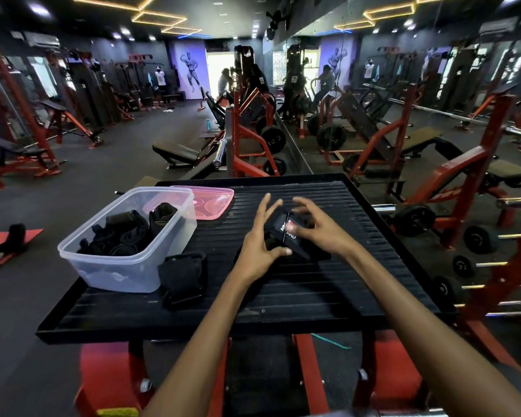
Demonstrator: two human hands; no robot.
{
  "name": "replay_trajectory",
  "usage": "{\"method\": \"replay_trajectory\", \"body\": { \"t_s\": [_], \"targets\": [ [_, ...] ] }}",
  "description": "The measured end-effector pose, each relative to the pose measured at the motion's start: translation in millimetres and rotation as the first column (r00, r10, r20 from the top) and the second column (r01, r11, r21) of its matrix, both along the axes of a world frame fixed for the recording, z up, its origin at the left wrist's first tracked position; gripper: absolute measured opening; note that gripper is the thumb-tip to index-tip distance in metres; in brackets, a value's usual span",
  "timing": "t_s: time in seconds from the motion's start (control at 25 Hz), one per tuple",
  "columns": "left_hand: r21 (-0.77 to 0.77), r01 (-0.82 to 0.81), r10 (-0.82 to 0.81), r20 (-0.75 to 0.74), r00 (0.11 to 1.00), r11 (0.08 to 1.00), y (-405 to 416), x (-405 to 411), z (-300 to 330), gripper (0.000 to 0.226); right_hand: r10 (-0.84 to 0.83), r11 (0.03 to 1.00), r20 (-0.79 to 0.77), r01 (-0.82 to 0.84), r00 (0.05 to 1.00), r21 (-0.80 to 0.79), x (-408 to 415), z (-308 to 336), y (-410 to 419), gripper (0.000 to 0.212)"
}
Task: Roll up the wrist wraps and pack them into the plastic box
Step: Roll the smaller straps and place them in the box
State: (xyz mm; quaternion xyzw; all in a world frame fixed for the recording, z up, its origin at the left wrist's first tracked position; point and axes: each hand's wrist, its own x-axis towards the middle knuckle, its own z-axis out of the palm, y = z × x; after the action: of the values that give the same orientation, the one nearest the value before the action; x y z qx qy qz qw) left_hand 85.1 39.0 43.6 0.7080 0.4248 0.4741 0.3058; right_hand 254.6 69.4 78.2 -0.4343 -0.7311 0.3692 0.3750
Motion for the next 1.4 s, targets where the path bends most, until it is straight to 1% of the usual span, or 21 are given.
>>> {"method": "replay_trajectory", "body": {
  "t_s": [0.08,0.16,0.2,0.28,0.36,0.4,0.44,0.52,0.64,0.72,0.8,0.84,0.92,1.0,1.04,1.08,1.16,1.2,1.28,1.36,1.4],
  "targets": [
    [-0.1,0.041,-0.048,-0.074,0.996,0.994,7,2,-6,0.135,0.04,0.998,0.057,-0.037,0.998,-0.04,0,6,5,0.034],
    [-0.205,0.017,-0.03,-0.064,0.997,0.979,15,4,-19,0.133,-0.028,0.989,-0.136,0.007,0.99,-0.151,-5,10,6,0.021],
    [-0.214,-0.046,0.037,-0.045,0.998,0.976,17,5,-23,0.121,-0.093,0.969,-0.253,0.029,0.963,-0.245,-10,12,7,0.017],
    [-0.177,-0.18,0.176,-0.034,0.984,0.968,26,4,-24,0.081,-0.18,0.906,-0.42,-0.017,0.89,-0.424,-19,17,9,0.009],
    [-0.148,-0.13,0.127,-0.031,0.991,0.98,33,-1,-9,0.044,-0.238,0.832,-0.48,-0.078,0.844,-0.549,-23,27,13,0.012],
    [-0.157,-0.056,0.053,-0.02,0.998,0.986,35,-3,-1,0.034,-0.264,0.81,-0.442,-0.052,0.857,-0.584,-22,35,17,0.017],
    [-0.171,0.01,-0.01,0.001,1.0,0.985,35,-3,8,0.03,-0.269,0.806,-0.358,0.006,0.894,-0.592,-20,42,23,0.023],
    [-0.195,0.006,-0.006,0.0,1.0,0.981,34,0,15,0.03,-0.23,0.828,-0.175,0.098,0.957,-0.552,-16,51,30,0.032],
    [-0.209,-0.155,0.129,-0.133,0.983,0.966,32,2,5,0.033,-0.181,0.849,-0.029,0.141,0.983,-0.509,-13,50,33,0.054],
    [-0.219,-0.265,0.221,-0.207,0.953,0.939,33,-1,-6,0.034,-0.077,0.866,0.019,0.076,0.997,-0.494,-10,49,25,0.067],
    [-0.222,-0.337,0.282,-0.246,0.927,0.915,32,-3,-10,0.033,-0.014,0.913,0.054,0.035,0.998,-0.407,-8,45,16,0.059],
    [-0.226,-0.354,0.295,-0.254,0.921,0.908,31,-2,-10,0.032,-0.043,0.94,0.03,0.05,0.999,-0.337,-9,43,14,0.045],
    [-0.22,-0.382,0.317,-0.281,0.906,0.897,29,0,-10,0.031,-0.215,0.956,-0.132,0.181,0.968,-0.231,-12,35,16,0.023],
    [-0.193,-0.451,0.367,-0.354,0.86,0.871,28,0,-6,0.032,-0.423,0.905,-0.29,0.383,0.858,-0.186,-11,29,23,0.017],
    [-0.195,-0.487,0.392,-0.379,0.838,0.852,30,-3,-6,0.033,-0.484,0.875,-0.383,0.435,0.787,-0.213,-8,26,26,0.02],
    [-0.22,-0.508,0.41,-0.37,0.834,0.833,34,-7,-7,0.034,-0.51,0.86,-0.492,0.426,0.706,-0.279,-5,27,27,0.02],
    [-0.32,-0.475,0.409,-0.254,0.876,0.819,41,-15,-10,0.033,-0.526,0.845,-0.646,0.255,0.552,-0.47,3,27,29,0.015],
    [-0.361,-0.42,0.389,-0.159,0.907,0.833,43,-16,-10,0.032,-0.532,0.825,-0.651,0.159,0.541,-0.542,6,26,29,0.016],
    [-0.402,-0.282,0.339,0.076,0.938,0.871,45,-14,-7,0.03,-0.532,0.776,-0.591,0.07,0.606,-0.627,5,22,32,0.016],
    [-0.427,-0.172,0.282,0.209,0.936,0.888,45,-10,-1,0.024,-0.563,0.745,-0.549,0.092,0.618,-0.66,-3,17,39,0.01],
    [-0.429,-0.151,0.258,0.204,0.945,0.891,45,-7,2,0.021,-0.603,0.732,-0.537,0.141,0.589,-0.667,-8,18,40,0.006]
  ]
}}
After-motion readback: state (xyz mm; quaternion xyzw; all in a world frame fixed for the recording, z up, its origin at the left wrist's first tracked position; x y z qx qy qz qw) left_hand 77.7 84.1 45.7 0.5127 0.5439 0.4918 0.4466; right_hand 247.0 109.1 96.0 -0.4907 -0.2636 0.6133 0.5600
